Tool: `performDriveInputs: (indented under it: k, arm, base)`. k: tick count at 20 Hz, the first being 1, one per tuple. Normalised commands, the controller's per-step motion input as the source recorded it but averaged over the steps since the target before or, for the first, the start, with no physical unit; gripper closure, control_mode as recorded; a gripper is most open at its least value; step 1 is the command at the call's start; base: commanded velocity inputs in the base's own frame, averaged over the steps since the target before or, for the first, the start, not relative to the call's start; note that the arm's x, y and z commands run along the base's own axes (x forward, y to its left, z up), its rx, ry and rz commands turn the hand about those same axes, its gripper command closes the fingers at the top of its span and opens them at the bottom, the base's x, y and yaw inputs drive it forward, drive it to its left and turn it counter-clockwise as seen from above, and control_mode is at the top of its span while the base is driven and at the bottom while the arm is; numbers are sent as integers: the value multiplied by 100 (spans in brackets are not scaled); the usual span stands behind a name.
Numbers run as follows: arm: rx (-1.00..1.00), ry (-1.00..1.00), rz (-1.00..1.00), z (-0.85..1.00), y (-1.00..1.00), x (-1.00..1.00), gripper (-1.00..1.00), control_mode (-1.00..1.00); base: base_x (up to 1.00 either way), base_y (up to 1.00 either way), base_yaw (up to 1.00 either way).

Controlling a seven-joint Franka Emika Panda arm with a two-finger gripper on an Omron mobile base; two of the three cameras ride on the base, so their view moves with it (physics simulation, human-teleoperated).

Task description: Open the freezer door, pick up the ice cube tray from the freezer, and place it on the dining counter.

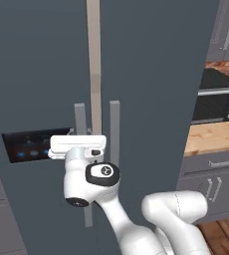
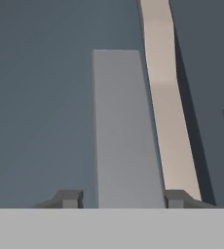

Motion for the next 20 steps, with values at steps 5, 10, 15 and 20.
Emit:
performDriveInputs:
  k: [5, 10, 15, 20]
  arm:
    - [0, 0, 0, 0, 0, 0, 100, -100]
    - [0, 0, 0, 0, 2, -17, 100, -100]
    - [0, 0, 0, 0, 15, -62, 100, -100]
    - [-1, 0, 0, 0, 22, -80, 100, -100]
  base:
    - [0, 0, 0]
    - [0, 0, 0]
    - [0, 0, 0]
    - [0, 0, 0]
